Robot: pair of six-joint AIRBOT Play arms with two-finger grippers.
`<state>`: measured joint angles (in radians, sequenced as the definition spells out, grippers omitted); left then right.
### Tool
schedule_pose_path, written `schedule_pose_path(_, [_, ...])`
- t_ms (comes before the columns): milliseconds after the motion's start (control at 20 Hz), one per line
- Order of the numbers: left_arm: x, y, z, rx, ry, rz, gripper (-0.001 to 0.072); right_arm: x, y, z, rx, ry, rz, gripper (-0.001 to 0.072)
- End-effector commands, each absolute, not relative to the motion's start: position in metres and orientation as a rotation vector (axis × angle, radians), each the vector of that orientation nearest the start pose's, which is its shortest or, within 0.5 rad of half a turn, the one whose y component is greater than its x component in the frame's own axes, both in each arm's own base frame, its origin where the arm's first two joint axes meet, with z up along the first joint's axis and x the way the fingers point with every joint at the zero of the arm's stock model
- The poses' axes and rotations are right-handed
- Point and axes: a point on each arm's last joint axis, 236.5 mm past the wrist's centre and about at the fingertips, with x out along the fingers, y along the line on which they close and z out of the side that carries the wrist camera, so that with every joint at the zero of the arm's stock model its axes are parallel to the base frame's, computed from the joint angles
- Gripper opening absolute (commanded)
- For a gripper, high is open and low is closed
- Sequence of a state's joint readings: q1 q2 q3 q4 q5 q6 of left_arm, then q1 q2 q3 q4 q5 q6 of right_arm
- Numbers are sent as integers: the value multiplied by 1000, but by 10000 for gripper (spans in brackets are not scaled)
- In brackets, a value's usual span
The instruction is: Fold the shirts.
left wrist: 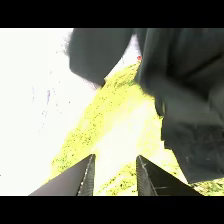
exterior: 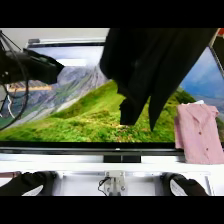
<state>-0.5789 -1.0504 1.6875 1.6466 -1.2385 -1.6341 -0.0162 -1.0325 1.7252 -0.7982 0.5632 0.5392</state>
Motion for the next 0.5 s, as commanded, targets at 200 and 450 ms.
schedule_pose_path(200, [338,-199,305,166,592,-474,341,390,-18,559,-542,-458,-111,76])
schedule_pose_path(450, [338,-199,304,166,594,-474,341,357,-136,576,-448,-479,-408,76])
